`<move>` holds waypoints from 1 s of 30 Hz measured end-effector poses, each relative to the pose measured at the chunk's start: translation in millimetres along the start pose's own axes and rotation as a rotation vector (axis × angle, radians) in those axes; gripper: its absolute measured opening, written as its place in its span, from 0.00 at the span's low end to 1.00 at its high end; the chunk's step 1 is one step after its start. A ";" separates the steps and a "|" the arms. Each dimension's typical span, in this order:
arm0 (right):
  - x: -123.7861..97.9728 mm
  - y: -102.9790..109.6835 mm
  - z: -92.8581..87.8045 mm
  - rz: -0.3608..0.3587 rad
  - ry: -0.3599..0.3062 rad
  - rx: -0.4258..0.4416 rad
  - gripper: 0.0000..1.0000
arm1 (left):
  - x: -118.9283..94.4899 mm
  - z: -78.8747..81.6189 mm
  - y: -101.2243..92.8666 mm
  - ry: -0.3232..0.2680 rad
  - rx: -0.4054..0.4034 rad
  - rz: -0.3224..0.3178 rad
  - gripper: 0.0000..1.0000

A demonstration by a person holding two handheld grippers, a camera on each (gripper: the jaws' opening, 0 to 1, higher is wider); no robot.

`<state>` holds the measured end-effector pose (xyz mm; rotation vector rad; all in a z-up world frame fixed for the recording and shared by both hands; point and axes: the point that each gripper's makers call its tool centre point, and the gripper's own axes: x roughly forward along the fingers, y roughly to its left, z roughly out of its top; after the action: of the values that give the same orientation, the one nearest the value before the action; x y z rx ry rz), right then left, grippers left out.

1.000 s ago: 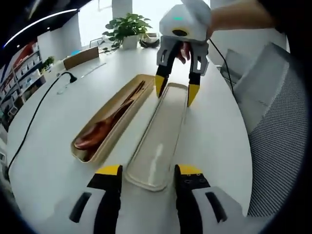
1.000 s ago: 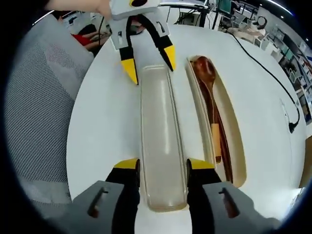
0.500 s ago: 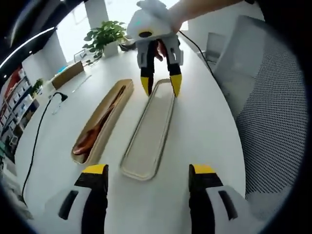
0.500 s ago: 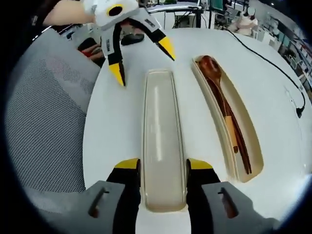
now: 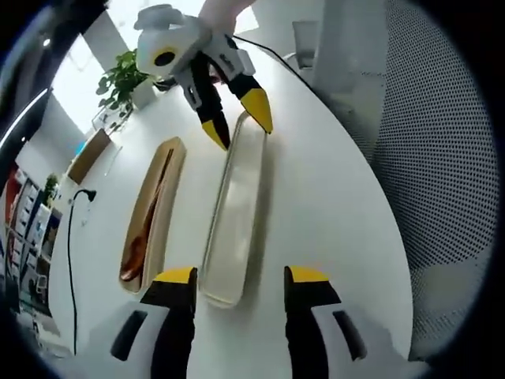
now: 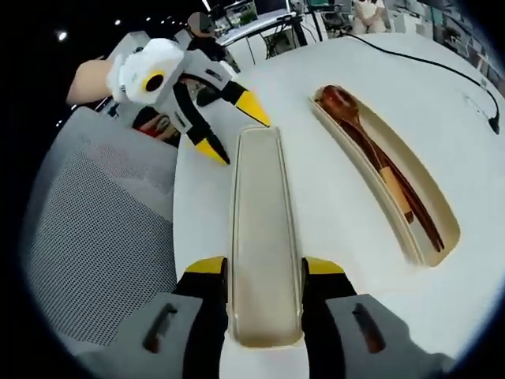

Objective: Arrange the utensils inside the cutlery case until each visible utensil rests in its matching compartment.

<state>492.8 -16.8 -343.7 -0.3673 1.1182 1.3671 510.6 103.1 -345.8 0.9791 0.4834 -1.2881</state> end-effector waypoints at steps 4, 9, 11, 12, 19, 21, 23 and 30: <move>-1.1 7.3 1.9 0.031 -0.014 0.026 0.34 | 3.1 -1.2 -2.4 0.020 0.028 -0.004 0.29; 1.2 13.2 -4.4 0.069 -0.006 0.069 0.35 | 5.6 -0.1 -4.8 0.051 0.104 0.009 0.16; 3.0 20.6 -13.5 0.108 0.025 0.083 0.35 | 6.0 1.2 -5.3 0.043 0.109 0.003 0.15; 4.7 20.4 -13.6 0.102 0.012 0.057 0.35 | 6.7 1.2 -6.0 0.047 0.124 -0.006 0.15; -2.1 19.9 -9.5 0.038 0.007 -0.030 0.37 | 4.8 4.3 -5.5 0.048 0.100 -0.010 0.14; -5.4 26.1 -5.1 0.019 0.007 -0.057 0.39 | 3.1 5.4 -4.3 0.048 0.091 -0.008 0.13; -6.1 29.5 0.1 -0.002 0.009 -0.122 0.40 | 1.5 6.7 -4.0 0.047 0.064 -0.009 0.11; -6.0 27.7 0.9 -0.138 0.105 -0.313 0.38 | -6.0 9.6 -4.2 0.053 0.082 -0.001 0.07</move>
<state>469.6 -13.0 -328.0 -0.7376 0.9439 1.4134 503.2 98.8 -337.4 1.0841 0.4747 -1.2938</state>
